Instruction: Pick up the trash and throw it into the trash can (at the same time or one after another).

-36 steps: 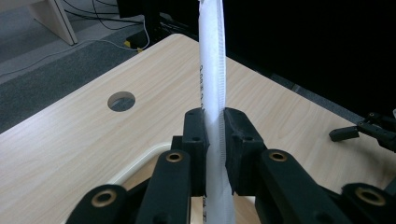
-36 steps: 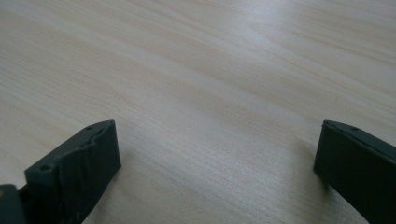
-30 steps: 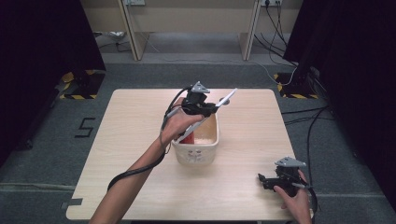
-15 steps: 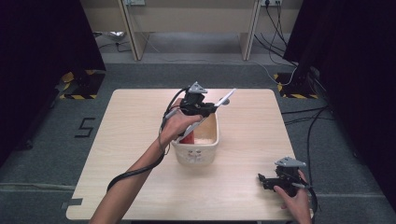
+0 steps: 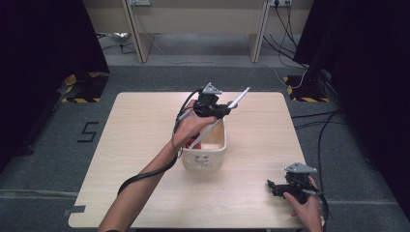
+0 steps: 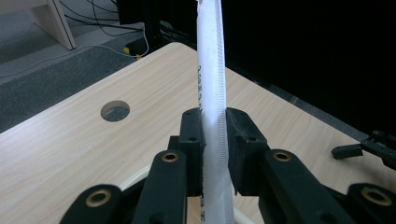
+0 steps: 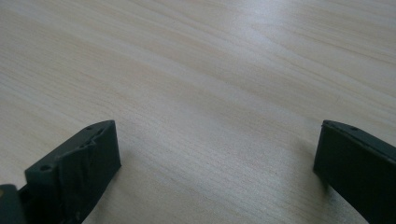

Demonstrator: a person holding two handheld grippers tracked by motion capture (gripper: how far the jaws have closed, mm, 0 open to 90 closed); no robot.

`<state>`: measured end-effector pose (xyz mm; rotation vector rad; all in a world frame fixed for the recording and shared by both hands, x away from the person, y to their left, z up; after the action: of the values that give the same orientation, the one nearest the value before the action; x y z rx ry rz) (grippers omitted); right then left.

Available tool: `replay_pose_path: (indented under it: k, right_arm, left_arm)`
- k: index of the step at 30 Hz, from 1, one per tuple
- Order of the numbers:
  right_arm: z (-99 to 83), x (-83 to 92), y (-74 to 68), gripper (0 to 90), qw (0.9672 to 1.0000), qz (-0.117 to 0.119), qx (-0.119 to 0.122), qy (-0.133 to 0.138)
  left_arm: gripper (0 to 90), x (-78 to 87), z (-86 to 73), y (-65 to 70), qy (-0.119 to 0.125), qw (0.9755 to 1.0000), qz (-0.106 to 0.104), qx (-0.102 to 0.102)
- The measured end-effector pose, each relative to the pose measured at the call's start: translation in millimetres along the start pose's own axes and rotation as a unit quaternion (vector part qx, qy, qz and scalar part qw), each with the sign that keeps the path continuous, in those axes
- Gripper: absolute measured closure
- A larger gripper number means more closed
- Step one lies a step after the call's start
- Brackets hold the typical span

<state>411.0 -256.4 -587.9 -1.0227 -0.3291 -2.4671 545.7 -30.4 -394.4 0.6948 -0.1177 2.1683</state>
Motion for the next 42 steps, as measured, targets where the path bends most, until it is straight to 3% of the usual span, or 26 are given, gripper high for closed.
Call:
replay_pose_path:
  k: [13, 31, 42]
  right_arm:
    - [-0.1, 0.0, -0.5, 0.4, 1.0, 0.001, -0.001, 0.0]
    - [-0.1, 0.0, -0.7, 0.4, 1.0, 0.002, 0.0, 0.0]
    - [-0.2, 0.0, -0.6, 0.4, 1.0, 0.002, 0.0, -0.001]
  left_arm:
    - [75.8, 17.9, -12.2, -7.2, 0.006, 0.9999, -0.004, 0.008]
    - [74.6, -9.0, 2.5, 2.3, 0.015, 0.9996, -0.016, 0.016]
    - [75.5, -1.4, -5.4, -4.0, 0.004, 0.9999, -0.007, 0.015]
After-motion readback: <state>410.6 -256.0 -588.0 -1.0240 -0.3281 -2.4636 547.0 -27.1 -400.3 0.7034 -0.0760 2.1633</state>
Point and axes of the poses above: each handheld gripper's, and its own axes: x roughly backward along the jaws, z roughly out of its top, y roughly to its right, the point moved 10 cm from there along -x, roughly forward along the jaws, and after that the axes turned 3 degrees about x, right-handed, at the moved point
